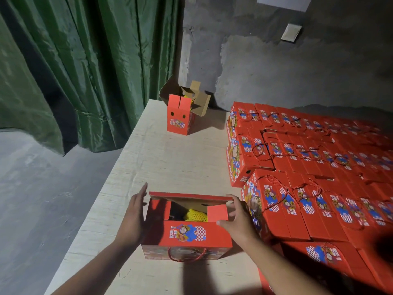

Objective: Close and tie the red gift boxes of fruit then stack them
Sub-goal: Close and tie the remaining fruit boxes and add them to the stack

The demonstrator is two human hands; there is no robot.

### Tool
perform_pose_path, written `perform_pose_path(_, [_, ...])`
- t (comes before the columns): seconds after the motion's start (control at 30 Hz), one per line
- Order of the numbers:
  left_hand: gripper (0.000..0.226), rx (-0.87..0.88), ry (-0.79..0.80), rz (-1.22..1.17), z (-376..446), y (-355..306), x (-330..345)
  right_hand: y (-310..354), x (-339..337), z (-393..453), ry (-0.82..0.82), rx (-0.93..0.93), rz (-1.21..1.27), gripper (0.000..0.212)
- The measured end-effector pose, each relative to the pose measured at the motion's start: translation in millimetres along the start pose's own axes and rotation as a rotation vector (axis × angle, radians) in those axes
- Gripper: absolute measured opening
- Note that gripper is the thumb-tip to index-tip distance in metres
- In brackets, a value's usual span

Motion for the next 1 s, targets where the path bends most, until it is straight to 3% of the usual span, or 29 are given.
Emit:
perform_pose_path(0.13, [0.075,0.193,0.101,0.161,-7,-17,8,-4,-5,-10,-0.035,-0.117,-0.125,0.061])
perform_pose_path(0.27, [0.065,0.294,0.264,0.246,-25,-19,27,-5,6,-21,0.023,-0.222,-0.224,0.065])
perform_pose_path(0.5, [0.074,0.247,0.33,0.546,-12,-25,34,13,20,-8,0.036,-0.275,-0.397,0.052])
perform_pose_path(0.63, [0.079,0.191,0.383,0.745,4,-23,51,31,41,3,0.126,-0.341,-0.53,0.062])
perform_pose_path(0.77, [0.072,0.129,0.487,0.755,14,-13,70,41,47,8,0.12,-0.407,-0.724,0.063])
perform_pose_path(1.0, [0.067,0.15,0.473,0.728,19,-11,74,39,56,11,0.154,-0.372,-0.811,0.063])
Point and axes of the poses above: each hand's wrist, its own z-axis towards the middle knuckle, its own x-axis out of the palm, y = z × x, the point moved 10 cm from there along z, towards the middle knuckle, and after that the axes turned 9 degrees about -z, right-handed, at the moved point
